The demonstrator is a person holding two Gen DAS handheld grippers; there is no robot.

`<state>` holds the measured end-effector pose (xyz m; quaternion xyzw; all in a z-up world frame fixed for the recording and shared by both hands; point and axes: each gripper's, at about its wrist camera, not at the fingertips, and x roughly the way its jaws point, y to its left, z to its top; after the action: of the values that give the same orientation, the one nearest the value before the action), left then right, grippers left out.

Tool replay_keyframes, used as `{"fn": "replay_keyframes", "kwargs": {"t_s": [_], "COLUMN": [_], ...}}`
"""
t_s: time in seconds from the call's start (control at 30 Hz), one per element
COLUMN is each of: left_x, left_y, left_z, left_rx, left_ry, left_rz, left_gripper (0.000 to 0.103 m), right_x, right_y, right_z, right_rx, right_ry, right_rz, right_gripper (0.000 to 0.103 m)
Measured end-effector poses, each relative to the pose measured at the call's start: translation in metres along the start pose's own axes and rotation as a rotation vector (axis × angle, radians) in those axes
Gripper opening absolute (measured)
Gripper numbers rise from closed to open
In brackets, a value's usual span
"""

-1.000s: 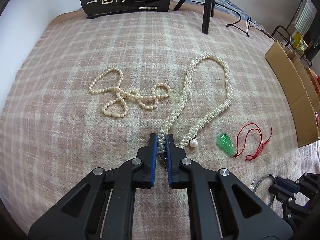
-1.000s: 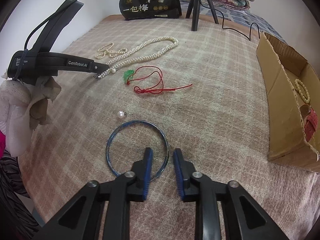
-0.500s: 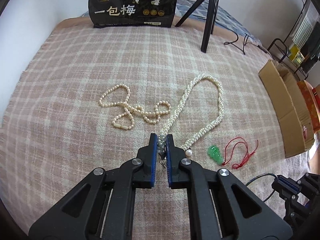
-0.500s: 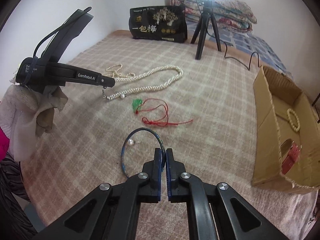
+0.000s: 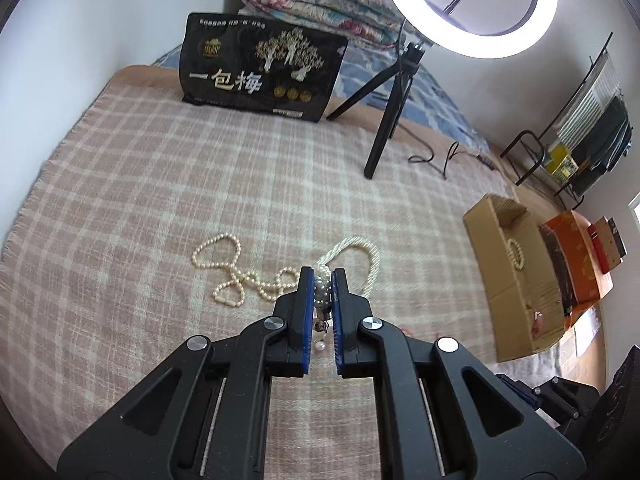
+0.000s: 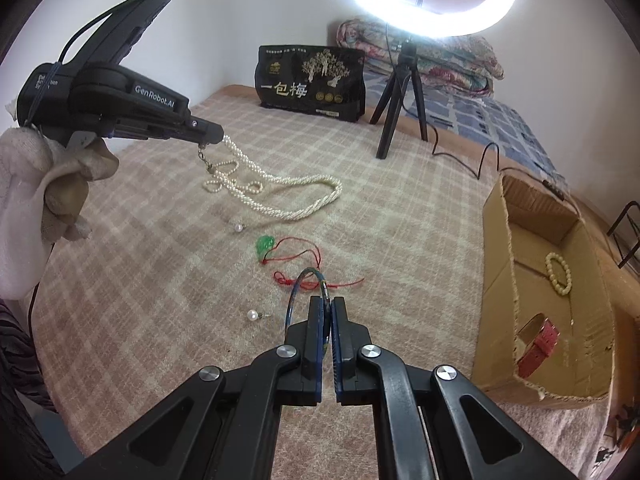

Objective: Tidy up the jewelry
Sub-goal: 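Lift the necklace with the left tool toward the box while the right tool carries the bangle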

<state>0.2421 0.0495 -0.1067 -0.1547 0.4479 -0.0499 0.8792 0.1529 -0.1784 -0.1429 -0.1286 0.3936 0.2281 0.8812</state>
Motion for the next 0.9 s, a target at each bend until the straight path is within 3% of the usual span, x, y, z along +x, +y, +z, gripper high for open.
{"fn": "replay_keyframes", "kwargs": {"t_s": [0.23, 0.53, 0.9], "left_x": [-0.018, -0.042, -0.066], "left_y": [-0.013, -0.024, -0.058], "left_z": [0.011, 0.029, 0.036], "left_rx": [0.001, -0.043, -0.011], "left_ry": [-0.051, -0.096, -0.134], "left_rz": [-0.038, -0.123, -0.212], "left_gripper": [0.006, 0.006, 0.006], "right_x": [-0.021, -0.042, -0.078], "right_y": [-0.005, -0.027, -0.069], "right_z": [0.012, 0.017, 0.017], "right_rx": [-0.024, 0.018, 0.086], "right_ry": [-0.067, -0.114, -0.178], "right_rz": [-0.053, -0.088, -0.17], "right_gripper": [0.001, 0.001, 0.001]}}
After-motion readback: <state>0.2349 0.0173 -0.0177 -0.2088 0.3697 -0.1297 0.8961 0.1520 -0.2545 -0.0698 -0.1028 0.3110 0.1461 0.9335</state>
